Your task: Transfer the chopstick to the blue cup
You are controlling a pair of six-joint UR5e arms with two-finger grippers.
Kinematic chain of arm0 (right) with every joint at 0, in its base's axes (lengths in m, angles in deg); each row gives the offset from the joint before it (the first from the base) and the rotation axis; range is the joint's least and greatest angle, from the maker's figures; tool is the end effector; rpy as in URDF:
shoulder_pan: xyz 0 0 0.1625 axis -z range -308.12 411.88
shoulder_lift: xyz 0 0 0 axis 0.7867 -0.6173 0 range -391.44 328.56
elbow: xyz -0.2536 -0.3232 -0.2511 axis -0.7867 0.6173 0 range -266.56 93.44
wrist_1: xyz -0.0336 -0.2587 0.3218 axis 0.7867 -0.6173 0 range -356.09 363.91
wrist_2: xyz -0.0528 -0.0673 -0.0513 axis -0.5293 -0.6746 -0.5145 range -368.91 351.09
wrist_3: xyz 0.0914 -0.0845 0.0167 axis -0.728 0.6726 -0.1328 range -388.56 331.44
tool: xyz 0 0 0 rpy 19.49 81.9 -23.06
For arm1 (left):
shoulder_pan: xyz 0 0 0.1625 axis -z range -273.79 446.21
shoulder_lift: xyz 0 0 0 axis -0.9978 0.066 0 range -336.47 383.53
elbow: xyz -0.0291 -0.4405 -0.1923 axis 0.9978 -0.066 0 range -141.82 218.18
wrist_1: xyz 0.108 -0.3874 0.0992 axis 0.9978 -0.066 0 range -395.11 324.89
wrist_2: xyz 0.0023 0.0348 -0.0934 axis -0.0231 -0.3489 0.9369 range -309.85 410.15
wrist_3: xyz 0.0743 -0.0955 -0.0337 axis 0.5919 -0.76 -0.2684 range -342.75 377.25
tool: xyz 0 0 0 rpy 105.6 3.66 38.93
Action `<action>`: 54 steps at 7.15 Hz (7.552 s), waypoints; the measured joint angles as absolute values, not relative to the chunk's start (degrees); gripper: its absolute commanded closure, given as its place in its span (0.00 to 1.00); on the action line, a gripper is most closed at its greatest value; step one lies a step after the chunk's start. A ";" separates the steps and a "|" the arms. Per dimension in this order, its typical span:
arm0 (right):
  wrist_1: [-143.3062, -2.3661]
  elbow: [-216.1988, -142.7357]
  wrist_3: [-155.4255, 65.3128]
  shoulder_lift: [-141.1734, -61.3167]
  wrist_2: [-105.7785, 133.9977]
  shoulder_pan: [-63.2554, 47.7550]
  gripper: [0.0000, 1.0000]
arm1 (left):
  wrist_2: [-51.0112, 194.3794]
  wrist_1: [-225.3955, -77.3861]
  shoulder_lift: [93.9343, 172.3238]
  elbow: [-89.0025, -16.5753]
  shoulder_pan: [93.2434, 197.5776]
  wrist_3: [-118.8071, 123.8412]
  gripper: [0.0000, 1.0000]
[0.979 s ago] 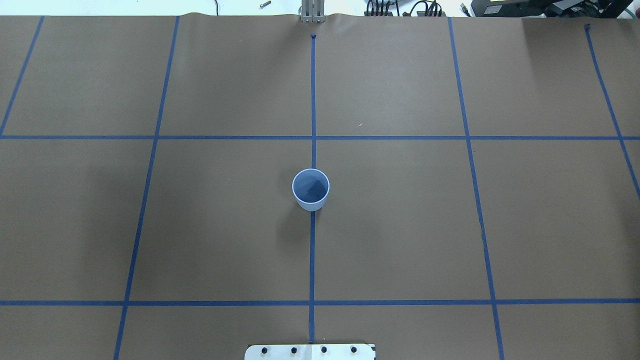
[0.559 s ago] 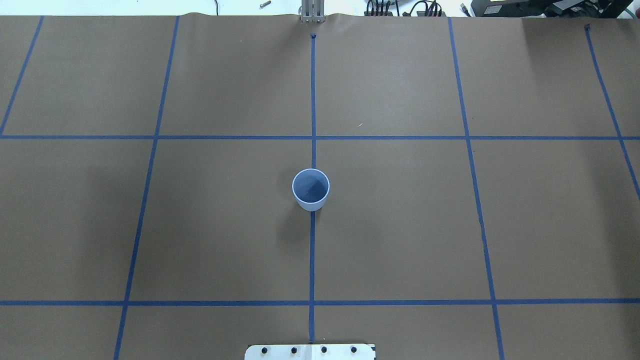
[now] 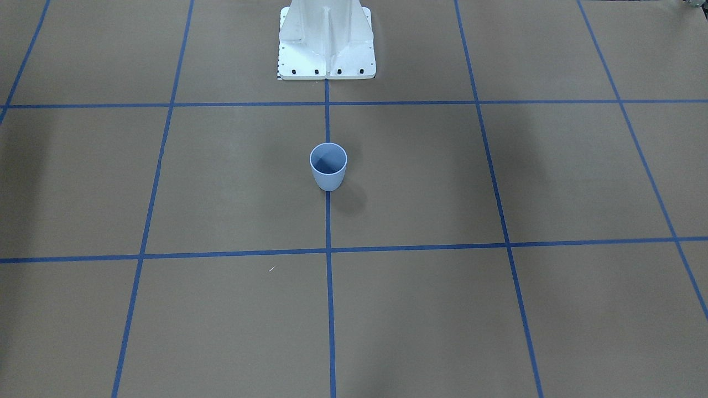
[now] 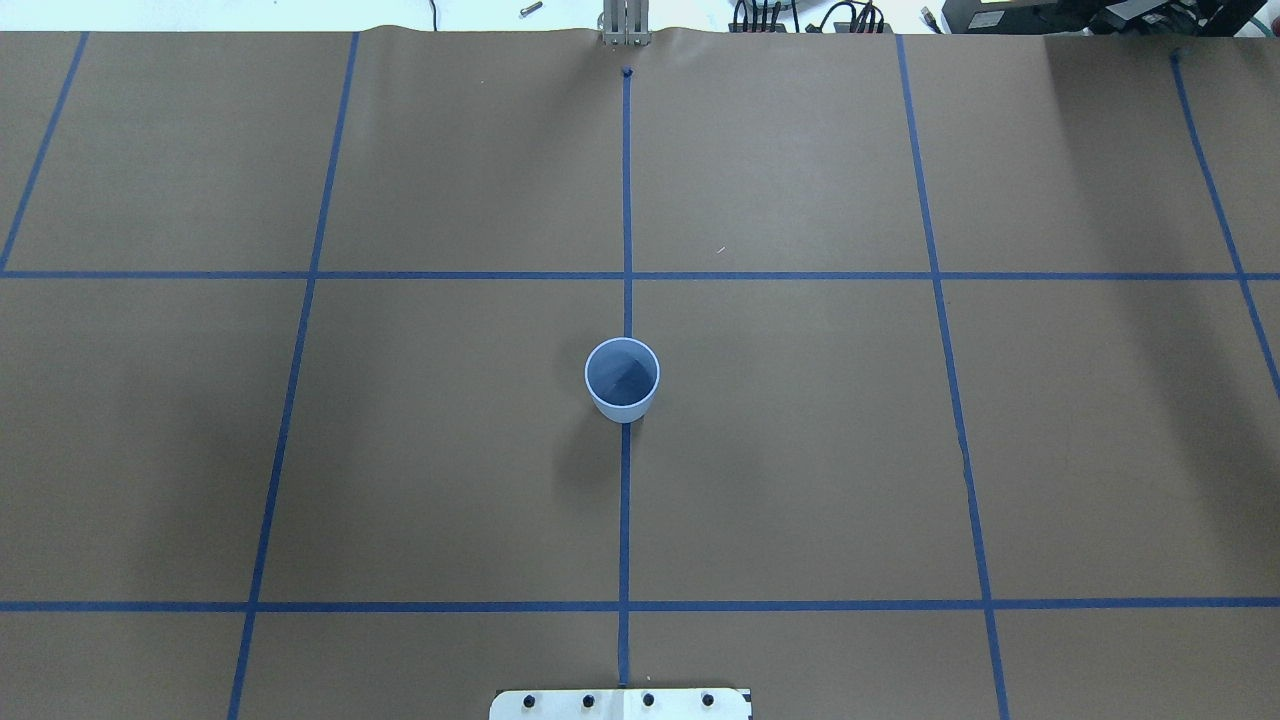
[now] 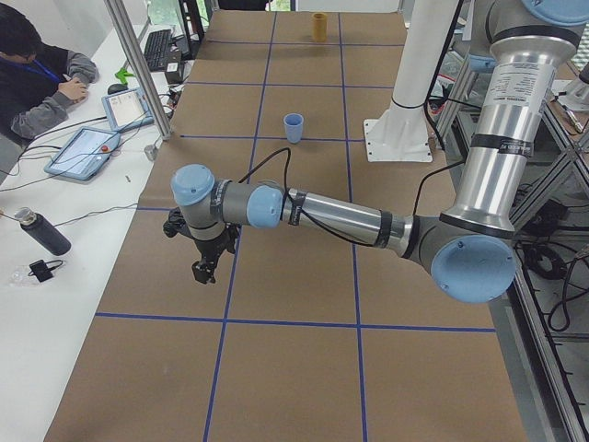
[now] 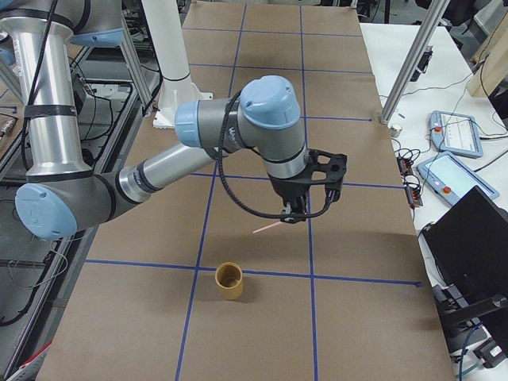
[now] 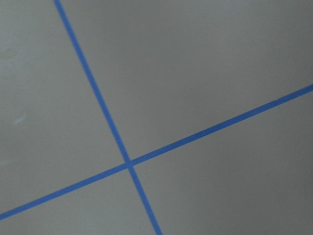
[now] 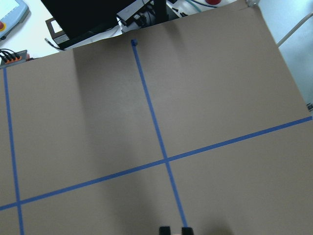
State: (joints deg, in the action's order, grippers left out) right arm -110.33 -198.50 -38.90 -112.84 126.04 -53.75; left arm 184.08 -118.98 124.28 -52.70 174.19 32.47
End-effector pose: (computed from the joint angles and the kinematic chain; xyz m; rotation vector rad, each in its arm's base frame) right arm 0.1826 -0.4875 0.5167 0.1411 -0.7833 0.3863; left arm -0.0257 -0.5830 0.6371 0.1793 0.7539 0.3226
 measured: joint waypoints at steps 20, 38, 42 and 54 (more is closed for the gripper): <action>-109.86 -190.97 -130.41 -72.25 84.70 21.90 0.00 | 184.10 -117.03 121.88 -51.86 182.19 32.01 0.01; -77.73 -190.04 -39.25 -132.59 125.25 -34.88 0.00 | 184.83 -112.62 117.37 -56.07 182.18 26.31 0.01; -77.19 -190.21 -38.81 -133.88 124.78 -36.53 0.00 | 190.20 -113.89 117.01 -56.04 182.14 25.00 0.01; -77.02 -191.09 -39.58 -133.83 125.20 -36.56 0.00 | 190.31 -114.12 116.18 -56.30 182.10 24.98 0.01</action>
State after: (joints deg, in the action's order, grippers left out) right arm -77.02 -191.09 -39.58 -133.83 125.20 -36.56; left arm 190.31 -114.12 116.18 -56.30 182.10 24.98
